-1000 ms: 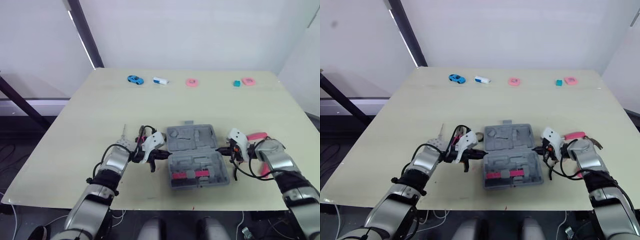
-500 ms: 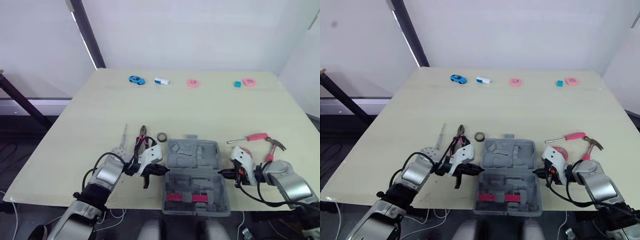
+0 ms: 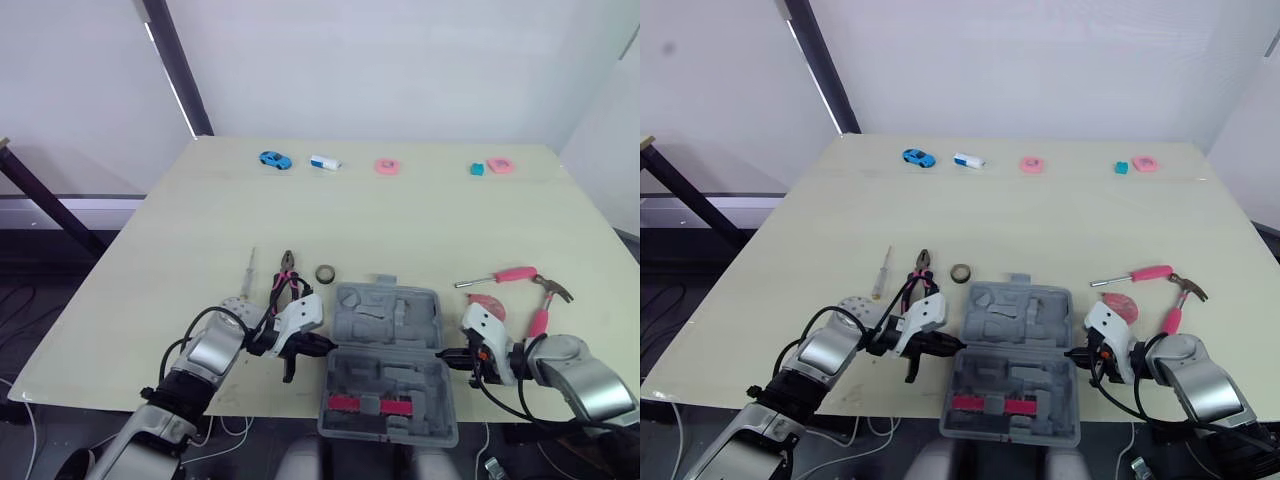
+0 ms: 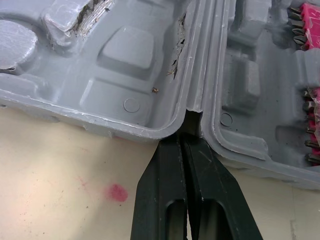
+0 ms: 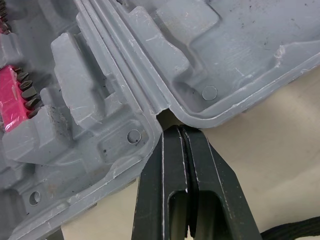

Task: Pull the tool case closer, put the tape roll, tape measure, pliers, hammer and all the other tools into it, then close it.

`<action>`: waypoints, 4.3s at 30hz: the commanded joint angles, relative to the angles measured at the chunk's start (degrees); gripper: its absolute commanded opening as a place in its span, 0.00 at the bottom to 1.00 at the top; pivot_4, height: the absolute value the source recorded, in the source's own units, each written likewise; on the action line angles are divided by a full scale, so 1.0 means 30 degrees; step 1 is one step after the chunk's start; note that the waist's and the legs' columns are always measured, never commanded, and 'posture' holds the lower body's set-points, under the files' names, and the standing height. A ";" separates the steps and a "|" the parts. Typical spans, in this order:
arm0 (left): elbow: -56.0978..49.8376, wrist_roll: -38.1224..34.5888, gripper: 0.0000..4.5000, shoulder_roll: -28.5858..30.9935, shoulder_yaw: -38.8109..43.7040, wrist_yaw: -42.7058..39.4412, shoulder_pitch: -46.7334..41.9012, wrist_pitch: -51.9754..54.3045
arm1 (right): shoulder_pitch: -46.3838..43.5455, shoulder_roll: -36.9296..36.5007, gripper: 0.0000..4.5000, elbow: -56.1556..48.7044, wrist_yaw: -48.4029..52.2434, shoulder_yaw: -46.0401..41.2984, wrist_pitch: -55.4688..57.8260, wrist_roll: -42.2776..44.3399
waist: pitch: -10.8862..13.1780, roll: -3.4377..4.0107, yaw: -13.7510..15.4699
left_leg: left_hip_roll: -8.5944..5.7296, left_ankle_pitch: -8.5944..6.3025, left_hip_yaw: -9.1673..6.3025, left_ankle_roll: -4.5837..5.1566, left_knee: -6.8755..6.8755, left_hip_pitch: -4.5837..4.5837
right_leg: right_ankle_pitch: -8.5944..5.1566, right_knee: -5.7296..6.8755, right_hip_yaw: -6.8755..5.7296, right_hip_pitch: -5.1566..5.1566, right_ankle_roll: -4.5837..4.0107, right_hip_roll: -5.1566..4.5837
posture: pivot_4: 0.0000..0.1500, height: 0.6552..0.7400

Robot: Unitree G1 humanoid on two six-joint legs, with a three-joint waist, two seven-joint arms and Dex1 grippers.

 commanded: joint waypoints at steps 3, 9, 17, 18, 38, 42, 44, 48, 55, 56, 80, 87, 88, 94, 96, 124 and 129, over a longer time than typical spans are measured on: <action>-0.1053 -0.0413 0.02 0.0271 -0.0703 -0.0580 0.0820 0.0355 | 0.0440 -0.0289 0.00 -0.0633 0.0091 0.0383 0.0271 0.0676 | 0.0000 -0.0001 0.0002 | 0.0000 0.0000 0.0001 0.0000 0.0000 -0.0001 | 0.0000 -0.0004 0.0001 0.0000 0.0000 0.0000 | 1.00 1.00; -0.1830 -0.0679 0.02 0.0613 -0.0977 -0.0826 0.1293 0.0698 | 0.0523 -0.0655 0.00 -0.0773 0.0132 0.0706 0.0364 0.0906 | -0.0001 -0.0002 0.0037 | 0.0001 -0.0001 0.0001 0.0001 -0.0001 -0.0004 | 0.0000 -0.0016 0.0000 0.0002 0.0000 -0.0002 | 1.00 1.00; -0.1649 -0.0773 0.02 0.0684 -0.0984 -0.0486 0.1298 0.0752 | 0.0663 -0.0921 0.00 -0.1000 0.0001 0.1010 0.0589 0.1180 | -0.0006 -0.0010 0.0052 | 0.0001 -0.0001 -0.0008 0.0001 0.0000 -0.0003 | 0.0000 -0.0021 -0.0007 0.0008 0.0000 -0.0001 | 1.00 1.00; -0.1485 -0.0758 0.02 0.0626 -0.0937 -0.0382 0.1216 0.0733 | 0.0675 -0.0959 0.00 -0.1016 -0.0008 0.1025 0.0604 0.1220 | -0.0007 -0.0011 0.0053 | 0.0001 -0.0001 -0.0007 0.0002 0.0001 -0.0003 | 0.0000 -0.0021 -0.0007 0.0009 0.0000 -0.0001 | 1.00 1.00; 0.0506 -0.0653 0.02 0.0713 -0.0639 -0.0012 0.0190 -0.0357 | 0.0614 -0.1045 0.00 0.0232 -0.0598 0.0779 -0.0749 0.1072 | -0.0025 -0.0033 0.0053 | 0.0008 0.0001 -0.0015 0.0002 0.0051 0.0019 | 0.0000 -0.0022 -0.0014 0.0053 0.0002 0.0006 | 1.00 1.00; 0.0502 -0.0748 0.02 0.0788 -0.0527 0.0093 0.0238 -0.0413 | 0.0644 -0.1205 0.00 0.0472 -0.0723 0.0446 -0.1345 0.0992 | -0.0024 -0.0033 0.0054 | 0.0009 0.0000 -0.0017 0.0002 0.0058 0.0015 | 0.0000 -0.0022 -0.0015 0.0055 0.0002 0.0007 | 1.00 1.00; 0.0275 -0.0924 0.02 0.0908 -0.0310 0.0137 0.0443 -0.0360 | 0.0815 -0.1276 0.00 0.0573 -0.0830 0.0130 -0.1826 0.0971 | -0.0024 -0.0032 0.0055 | 0.0009 0.0000 -0.0016 0.0002 0.0058 0.0015 | 0.0000 -0.0022 -0.0014 0.0055 0.0002 0.0006 | 1.00 1.00; -0.0346 -0.1489 0.02 0.1502 0.0373 0.0248 0.1102 -0.0124 | 0.1499 -0.1510 0.00 0.0865 -0.1028 -0.0897 -0.2966 0.1167 | -0.0023 -0.0032 0.0053 | 0.0010 0.0000 -0.0017 0.0002 0.0059 0.0011 | 0.0000 -0.0024 -0.0014 0.0055 0.0002 0.0005 | 1.00 1.00; -0.2235 -0.4519 0.02 0.2112 0.3669 0.0441 0.3469 -0.0505 | 0.3874 -0.1053 0.00 0.1605 -0.1030 -0.3876 -0.7353 0.2029 | -0.0017 -0.0029 0.0037 | 0.0028 -0.0001 -0.0016 0.0003 0.0054 0.0007 | -0.0001 -0.0037 -0.0017 0.0051 0.0001 0.0004 | 1.00 1.00; -0.2406 -0.4839 0.02 0.2238 0.4172 0.0471 0.3930 -0.0673 | 0.4211 -0.0913 0.00 0.1732 -0.1114 -0.4306 -0.8012 0.2115 | -0.0017 -0.0029 0.0041 | 0.0031 -0.0001 -0.0016 0.0003 0.0054 0.0003 | -0.0001 -0.0043 -0.0018 0.0051 0.0001 0.0002 | 1.00 1.00; 0.0377 -0.9393 0.62 0.2053 1.6876 0.4389 1.2970 -0.3621 | 1.0163 0.0214 0.58 0.9664 0.2525 -1.5960 -1.5596 0.8129 | -0.0028 -0.0032 0.0044 | 0.0100 -0.0006 0.0050 0.0002 -0.0035 0.0098 | -0.0058 -0.0119 0.0006 0.0101 -0.0102 -0.0046 | 1.00 1.00; 0.0262 -0.9642 1.00 0.2004 1.6784 0.4197 1.3090 -0.3721 | 0.9177 -0.0838 1.00 1.1750 0.4037 -1.5885 -1.6392 0.7788 | -0.0033 -0.0043 0.0046 | 0.0113 -0.0011 0.0095 -0.0001 -0.0077 0.0296 | -0.0074 -0.0124 0.0024 0.0236 -0.0125 -0.0175 | 1.00 1.00; 0.0325 -0.9618 1.00 0.1996 1.6755 0.4242 1.3012 -0.3790 | 0.9000 -0.0804 1.00 1.1801 0.4090 -1.5748 -1.6461 0.7724 | -0.0033 -0.0042 0.0047 | 0.0114 -0.0011 0.0095 -0.0001 -0.0078 0.0296 | -0.0075 -0.0124 0.0024 0.0236 -0.0126 -0.0177 | 1.00 1.00; 0.0239 -0.9227 1.00 0.2190 1.6335 0.4266 1.2405 -0.4165 | 0.8576 -0.0528 1.00 1.0595 0.4705 -1.4864 -1.5791 0.7929 | -0.0035 -0.0038 0.0048 | 0.0118 -0.0012 0.0096 -0.0002 -0.0087 0.0296 | -0.0073 -0.0125 0.0030 0.0235 -0.0131 -0.0198 | 1.00 1.00; -0.0094 -0.8903 1.00 0.2513 1.5989 0.4350 1.1966 -0.4263 | 0.8537 -0.0542 1.00 0.9515 0.4828 -1.4537 -1.5187 0.8260 | -0.0034 -0.0037 0.0062 | 0.0120 -0.0012 0.0095 -0.0002 -0.0090 0.0295 | -0.0073 -0.0128 0.0029 0.0234 -0.0132 -0.0206 | 1.00 1.00; 0.2634 0.3618 1.00 0.4855 -0.2999 -0.2628 -1.0458 -0.2591 | 0.3830 0.0221 1.00 0.2537 0.5495 -0.9308 -1.1745 0.9461 | 0.0035 -0.0017 0.0473 | 0.0006 -0.0009 0.0094 0.0004 -0.0062 0.0164 | -0.0040 -0.0165 0.0007 0.0219 -0.0026 0.0030 | 1.00 1.00; 0.6800 0.6170 1.00 0.2383 -0.5196 -0.3164 -1.4061 -0.4193 | 0.3070 0.0215 1.00 0.2540 0.5524 -0.9051 -1.1663 0.9598 | 0.0047 -0.0028 0.0465 | 0.0011 -0.0006 0.0049 0.0004 -0.0006 -0.0035 | -0.0035 -0.0132 -0.0038 0.0059 -0.0024 0.0070 | 1.00 1.00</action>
